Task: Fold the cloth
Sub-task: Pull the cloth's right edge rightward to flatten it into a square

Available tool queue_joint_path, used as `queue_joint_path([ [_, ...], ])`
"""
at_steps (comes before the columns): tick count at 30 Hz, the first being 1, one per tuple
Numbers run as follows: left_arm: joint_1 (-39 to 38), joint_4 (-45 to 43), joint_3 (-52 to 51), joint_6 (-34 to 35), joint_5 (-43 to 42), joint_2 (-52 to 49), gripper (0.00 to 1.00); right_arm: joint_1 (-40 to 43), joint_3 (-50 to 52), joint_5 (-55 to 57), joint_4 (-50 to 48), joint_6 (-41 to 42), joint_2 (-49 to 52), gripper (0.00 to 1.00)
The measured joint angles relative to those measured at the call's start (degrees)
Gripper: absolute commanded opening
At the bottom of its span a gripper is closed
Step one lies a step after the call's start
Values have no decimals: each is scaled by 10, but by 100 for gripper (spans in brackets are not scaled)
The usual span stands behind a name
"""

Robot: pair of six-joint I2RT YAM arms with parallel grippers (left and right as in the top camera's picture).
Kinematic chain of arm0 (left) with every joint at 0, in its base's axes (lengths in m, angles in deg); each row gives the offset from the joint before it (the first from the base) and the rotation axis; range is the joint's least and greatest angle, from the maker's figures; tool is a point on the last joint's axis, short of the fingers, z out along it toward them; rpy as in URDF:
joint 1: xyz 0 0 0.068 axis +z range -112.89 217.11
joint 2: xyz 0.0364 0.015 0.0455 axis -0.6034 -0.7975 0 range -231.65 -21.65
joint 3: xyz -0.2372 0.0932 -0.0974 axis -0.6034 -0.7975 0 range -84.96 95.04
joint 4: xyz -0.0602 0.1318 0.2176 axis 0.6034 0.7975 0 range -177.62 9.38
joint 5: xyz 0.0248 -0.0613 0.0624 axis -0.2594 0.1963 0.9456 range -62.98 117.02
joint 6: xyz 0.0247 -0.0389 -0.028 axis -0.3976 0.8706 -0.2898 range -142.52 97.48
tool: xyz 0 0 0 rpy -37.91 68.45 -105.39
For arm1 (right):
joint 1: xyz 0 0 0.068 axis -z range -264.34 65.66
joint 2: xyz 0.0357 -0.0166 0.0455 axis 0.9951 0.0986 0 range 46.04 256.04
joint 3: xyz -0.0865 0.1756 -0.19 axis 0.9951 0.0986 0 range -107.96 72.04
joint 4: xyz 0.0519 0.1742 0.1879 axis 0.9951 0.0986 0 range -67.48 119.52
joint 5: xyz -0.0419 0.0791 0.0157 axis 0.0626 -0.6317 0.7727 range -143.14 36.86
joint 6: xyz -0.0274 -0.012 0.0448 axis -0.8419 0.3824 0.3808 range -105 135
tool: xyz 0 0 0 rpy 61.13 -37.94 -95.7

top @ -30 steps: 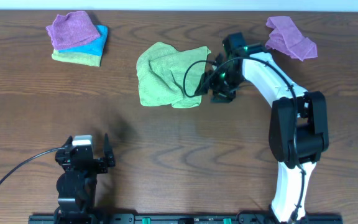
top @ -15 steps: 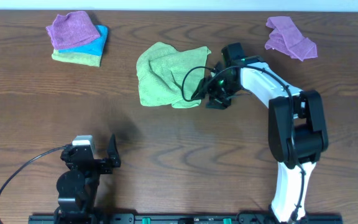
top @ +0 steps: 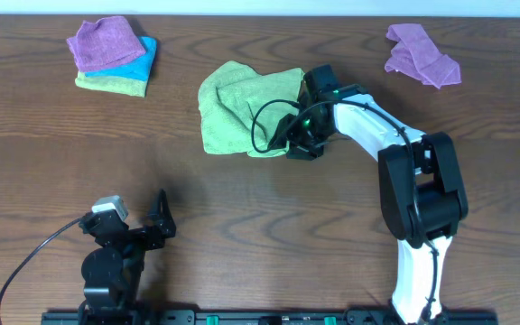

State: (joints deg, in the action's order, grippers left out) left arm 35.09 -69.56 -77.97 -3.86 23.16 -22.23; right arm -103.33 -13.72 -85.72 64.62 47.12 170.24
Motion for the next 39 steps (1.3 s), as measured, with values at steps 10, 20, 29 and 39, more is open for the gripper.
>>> queue_joint_path([
  [10,0,4,0,24,-35,0,95,-3,0,15,0,10,-3,55],
  [20,0,11,1,41,-94,0,95,-9,9,31,-23,30,-6,47],
  [29,0,11,1,41,-95,0,95,-9,34,31,-50,37,-19,45],
  [39,0,11,1,41,-95,0,95,-9,54,34,-65,47,-24,4],
])
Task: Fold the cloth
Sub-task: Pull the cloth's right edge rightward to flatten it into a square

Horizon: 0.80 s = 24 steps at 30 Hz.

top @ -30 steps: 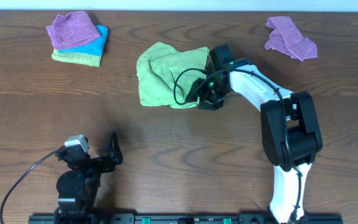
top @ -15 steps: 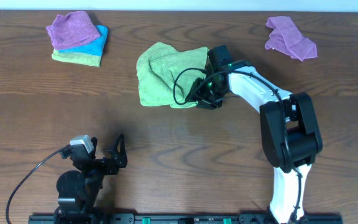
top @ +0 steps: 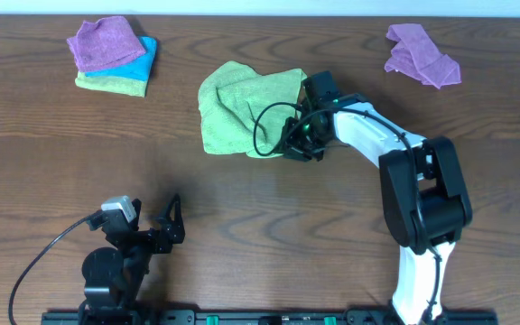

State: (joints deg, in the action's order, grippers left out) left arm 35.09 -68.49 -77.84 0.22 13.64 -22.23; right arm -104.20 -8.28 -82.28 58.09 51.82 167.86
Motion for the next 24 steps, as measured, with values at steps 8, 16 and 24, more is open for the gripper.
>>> queue_joint_path([
  [8,0,0,0,31,0,0,95,1,5,7,2,2,1,1],
  [16,0,-3,0,132,-13,-8,96,33,10,46,90,-17,-24,1],
  [24,0,-14,12,195,-47,-105,96,69,12,127,170,-44,-127,1],
])
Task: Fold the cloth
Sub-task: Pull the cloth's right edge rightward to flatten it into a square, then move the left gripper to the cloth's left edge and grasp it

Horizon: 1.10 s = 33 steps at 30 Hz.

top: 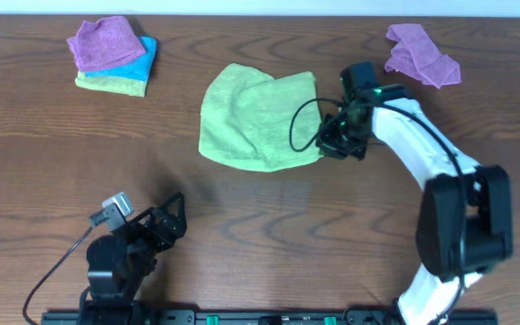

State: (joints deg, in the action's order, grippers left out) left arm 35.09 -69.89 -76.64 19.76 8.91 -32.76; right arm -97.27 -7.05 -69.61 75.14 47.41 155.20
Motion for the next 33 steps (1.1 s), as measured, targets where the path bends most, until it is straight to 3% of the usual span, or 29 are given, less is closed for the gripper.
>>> queue_joint_path([
  [3,0,-30,21,17,-15,-54,96,1,0,19,22,-4,-2,1],
  [11,0,-214,33,68,-71,-130,95,5,0,77,35,-4,1,1],
  [16,0,-200,35,120,-71,-152,96,21,0,99,35,-4,1,1],
  [22,0,-208,48,193,-90,-286,96,37,0,118,37,-4,1,2],
  [33,0,-215,231,223,-195,-560,96,42,0,146,39,-5,1,1],
])
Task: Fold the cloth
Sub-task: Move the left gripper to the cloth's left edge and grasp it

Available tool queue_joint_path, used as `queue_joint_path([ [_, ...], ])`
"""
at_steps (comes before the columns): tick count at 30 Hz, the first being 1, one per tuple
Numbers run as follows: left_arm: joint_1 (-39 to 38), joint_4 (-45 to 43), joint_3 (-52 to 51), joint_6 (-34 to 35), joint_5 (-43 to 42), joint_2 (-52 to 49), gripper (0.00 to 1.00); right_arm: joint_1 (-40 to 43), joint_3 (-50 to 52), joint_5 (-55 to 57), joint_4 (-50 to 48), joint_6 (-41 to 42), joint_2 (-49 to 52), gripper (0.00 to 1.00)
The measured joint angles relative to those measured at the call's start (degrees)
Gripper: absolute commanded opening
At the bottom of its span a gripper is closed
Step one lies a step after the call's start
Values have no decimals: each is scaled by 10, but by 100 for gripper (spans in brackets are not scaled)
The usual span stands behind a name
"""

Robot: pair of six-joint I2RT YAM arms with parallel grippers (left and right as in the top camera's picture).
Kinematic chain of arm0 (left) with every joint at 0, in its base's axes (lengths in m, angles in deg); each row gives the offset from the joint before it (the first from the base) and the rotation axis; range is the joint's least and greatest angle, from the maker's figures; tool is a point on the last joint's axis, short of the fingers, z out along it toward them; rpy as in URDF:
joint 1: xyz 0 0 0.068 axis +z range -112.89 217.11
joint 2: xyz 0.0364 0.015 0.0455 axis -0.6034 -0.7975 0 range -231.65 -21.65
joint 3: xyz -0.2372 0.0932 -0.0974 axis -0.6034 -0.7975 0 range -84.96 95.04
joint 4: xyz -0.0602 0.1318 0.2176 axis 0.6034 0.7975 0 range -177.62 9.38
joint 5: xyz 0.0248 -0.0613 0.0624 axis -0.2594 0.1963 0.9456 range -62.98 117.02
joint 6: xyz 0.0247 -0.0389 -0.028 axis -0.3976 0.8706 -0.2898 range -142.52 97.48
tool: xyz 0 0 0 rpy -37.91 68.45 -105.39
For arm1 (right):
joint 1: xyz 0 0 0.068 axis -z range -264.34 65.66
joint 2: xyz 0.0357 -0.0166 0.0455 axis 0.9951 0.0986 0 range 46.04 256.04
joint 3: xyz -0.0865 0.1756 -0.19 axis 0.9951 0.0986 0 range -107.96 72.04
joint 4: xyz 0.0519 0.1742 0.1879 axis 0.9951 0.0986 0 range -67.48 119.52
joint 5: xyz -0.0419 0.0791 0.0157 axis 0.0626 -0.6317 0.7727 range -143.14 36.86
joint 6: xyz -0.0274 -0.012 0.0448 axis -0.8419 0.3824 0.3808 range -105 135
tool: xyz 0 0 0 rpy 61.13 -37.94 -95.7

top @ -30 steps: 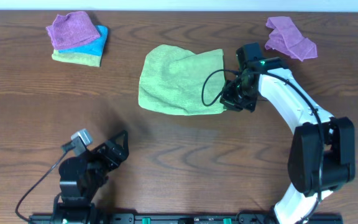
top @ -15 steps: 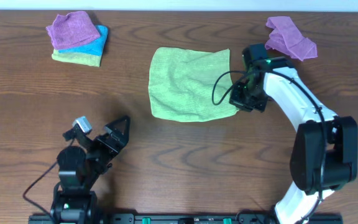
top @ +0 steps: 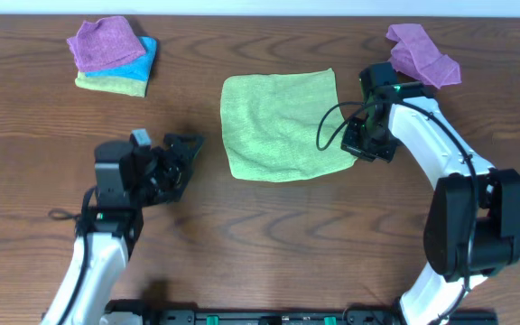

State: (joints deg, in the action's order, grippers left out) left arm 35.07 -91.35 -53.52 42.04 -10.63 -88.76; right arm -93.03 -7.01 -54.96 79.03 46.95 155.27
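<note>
The green cloth lies spread out nearly flat in the middle of the table, roughly square, with light wrinkles. My right gripper sits at the cloth's lower right edge and appears shut on that edge; its fingertips are hidden under the wrist. My left gripper hovers a short way left of the cloth's left edge, pointing toward it. Its fingers are spread, hold nothing, and are not touching the cloth.
A stack of folded cloths, purple on blue on green, lies at the back left. A crumpled purple cloth lies at the back right, just behind my right arm. The brown wooden table shows bare wood in front.
The cloth has shifted right and now lies flatter and squarer. My right gripper has moved right with its edge. The left arm has come up from the front edge to beside the cloth.
The cloth was bunched at the table's middle with my right gripper at its right side and the left arm parked low at the front. Then the cloth lay wider, pulled rightward. Now it is spread flat, with the left gripper near its left edge.
</note>
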Motion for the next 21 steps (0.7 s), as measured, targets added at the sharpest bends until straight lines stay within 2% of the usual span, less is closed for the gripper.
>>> queue_joint_path([
  [12,-9,-17,8,0,-44,-115,96,0,0,3,0,0,0,1],
  [18,-48,-120,8,-1,-47,-189,96,0,0,1,-4,0,0,1],
  [21,-61,-140,9,0,-49,-217,95,0,0,1,-5,0,0,1],
])
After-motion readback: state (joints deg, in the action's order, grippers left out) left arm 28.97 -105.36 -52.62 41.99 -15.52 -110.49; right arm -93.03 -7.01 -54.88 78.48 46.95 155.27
